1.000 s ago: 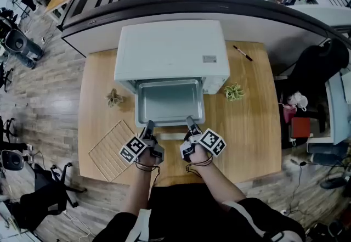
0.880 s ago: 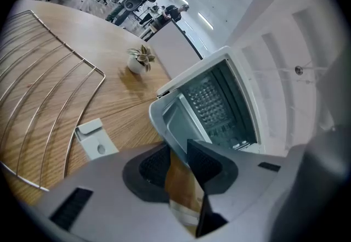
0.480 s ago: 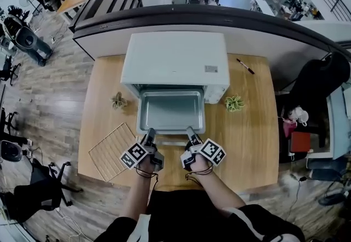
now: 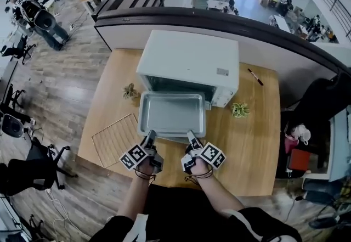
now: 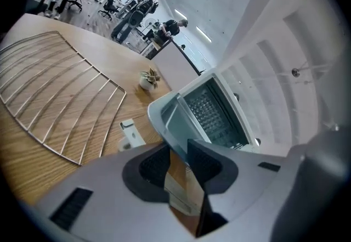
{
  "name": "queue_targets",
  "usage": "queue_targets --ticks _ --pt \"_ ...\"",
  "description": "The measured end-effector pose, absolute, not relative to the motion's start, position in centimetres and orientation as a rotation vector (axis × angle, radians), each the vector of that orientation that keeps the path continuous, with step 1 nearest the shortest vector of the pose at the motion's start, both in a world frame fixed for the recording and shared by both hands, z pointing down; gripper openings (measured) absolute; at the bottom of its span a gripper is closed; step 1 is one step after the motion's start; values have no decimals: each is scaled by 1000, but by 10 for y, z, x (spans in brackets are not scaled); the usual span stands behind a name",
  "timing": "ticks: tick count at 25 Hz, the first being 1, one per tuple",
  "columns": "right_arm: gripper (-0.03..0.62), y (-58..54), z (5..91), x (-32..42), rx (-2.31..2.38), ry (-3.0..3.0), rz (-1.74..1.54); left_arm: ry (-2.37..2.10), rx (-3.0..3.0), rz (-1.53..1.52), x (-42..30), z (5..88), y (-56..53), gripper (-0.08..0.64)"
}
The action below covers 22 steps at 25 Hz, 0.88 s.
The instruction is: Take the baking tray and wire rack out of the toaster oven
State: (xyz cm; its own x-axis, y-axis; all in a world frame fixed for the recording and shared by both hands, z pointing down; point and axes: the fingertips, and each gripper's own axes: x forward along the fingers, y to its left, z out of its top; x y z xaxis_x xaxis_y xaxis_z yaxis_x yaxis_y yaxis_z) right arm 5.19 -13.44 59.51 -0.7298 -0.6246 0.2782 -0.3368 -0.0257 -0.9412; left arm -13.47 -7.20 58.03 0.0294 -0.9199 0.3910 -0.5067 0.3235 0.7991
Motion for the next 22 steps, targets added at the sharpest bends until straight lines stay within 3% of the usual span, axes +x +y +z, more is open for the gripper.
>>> queue_targets --ticks 22 --pt "115 -45 579 -91 -664 2470 -1894 -1846 1043 -793 -242 578 82 107"
